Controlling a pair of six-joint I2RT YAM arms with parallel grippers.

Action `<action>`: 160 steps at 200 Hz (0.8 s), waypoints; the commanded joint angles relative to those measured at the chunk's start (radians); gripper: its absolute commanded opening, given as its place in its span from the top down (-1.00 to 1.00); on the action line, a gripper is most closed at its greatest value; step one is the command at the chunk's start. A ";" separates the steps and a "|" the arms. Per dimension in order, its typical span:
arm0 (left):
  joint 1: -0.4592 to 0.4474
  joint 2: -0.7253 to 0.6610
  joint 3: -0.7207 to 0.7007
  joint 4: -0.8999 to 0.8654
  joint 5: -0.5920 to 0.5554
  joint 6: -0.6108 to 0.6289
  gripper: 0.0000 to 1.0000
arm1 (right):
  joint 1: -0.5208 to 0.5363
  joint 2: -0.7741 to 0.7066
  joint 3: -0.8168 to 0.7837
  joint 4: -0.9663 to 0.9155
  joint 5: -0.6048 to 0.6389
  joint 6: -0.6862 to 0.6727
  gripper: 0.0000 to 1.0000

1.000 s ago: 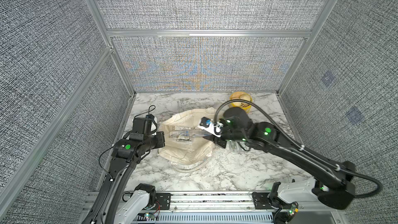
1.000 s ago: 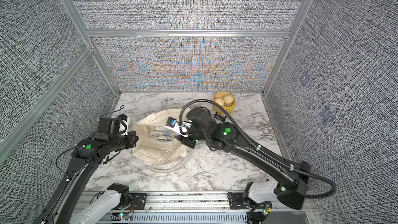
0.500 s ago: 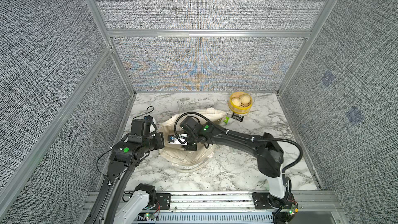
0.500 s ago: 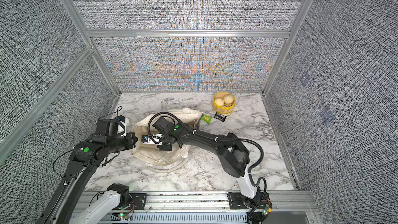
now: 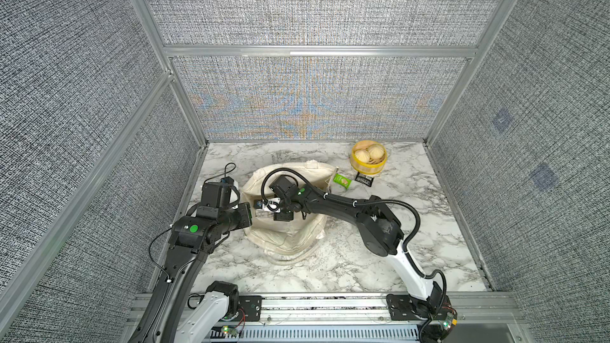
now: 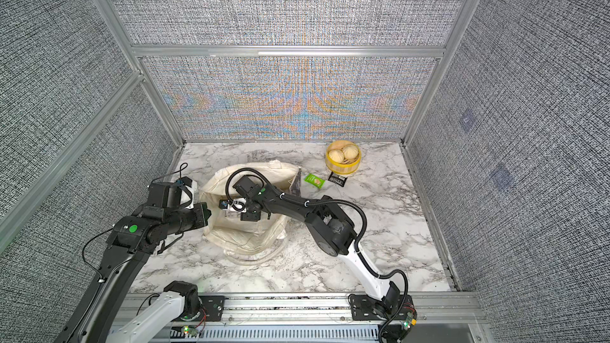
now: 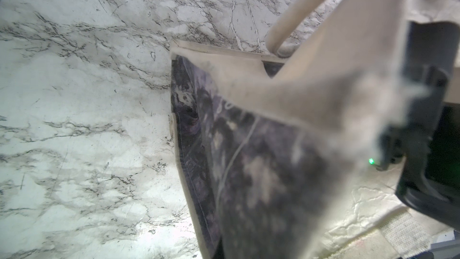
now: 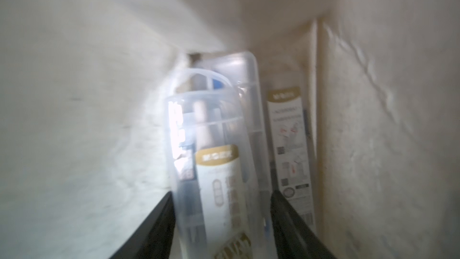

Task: Take out the compass set from the canvas bag
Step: Pick up the compass set from the canvas bag.

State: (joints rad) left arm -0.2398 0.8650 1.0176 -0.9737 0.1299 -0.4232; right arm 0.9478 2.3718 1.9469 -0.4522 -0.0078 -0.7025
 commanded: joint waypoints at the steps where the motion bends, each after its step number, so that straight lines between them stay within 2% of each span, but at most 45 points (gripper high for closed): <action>1: 0.000 -0.010 -0.004 -0.008 -0.004 0.010 1.00 | -0.008 0.044 0.053 -0.023 0.035 0.042 -0.27; 45: 0.000 0.011 0.019 -0.007 -0.015 0.025 1.00 | -0.017 0.147 0.158 -0.164 0.034 0.188 -0.27; 76: 0.000 0.028 0.033 0.007 -0.017 0.024 1.00 | -0.018 0.139 0.125 -0.197 0.001 0.290 -0.24; 120: 0.000 0.048 0.021 0.033 -0.007 0.013 1.00 | -0.015 0.131 0.167 -0.339 -0.013 0.421 -0.18; 160: 0.000 0.036 -0.010 0.047 -0.011 0.005 1.00 | -0.015 0.077 0.118 -0.388 -0.070 0.578 -0.09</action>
State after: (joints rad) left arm -0.2398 0.9085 1.0252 -0.9493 0.1158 -0.4171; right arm 0.9321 2.4596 2.0995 -0.6151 -0.0055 -0.2840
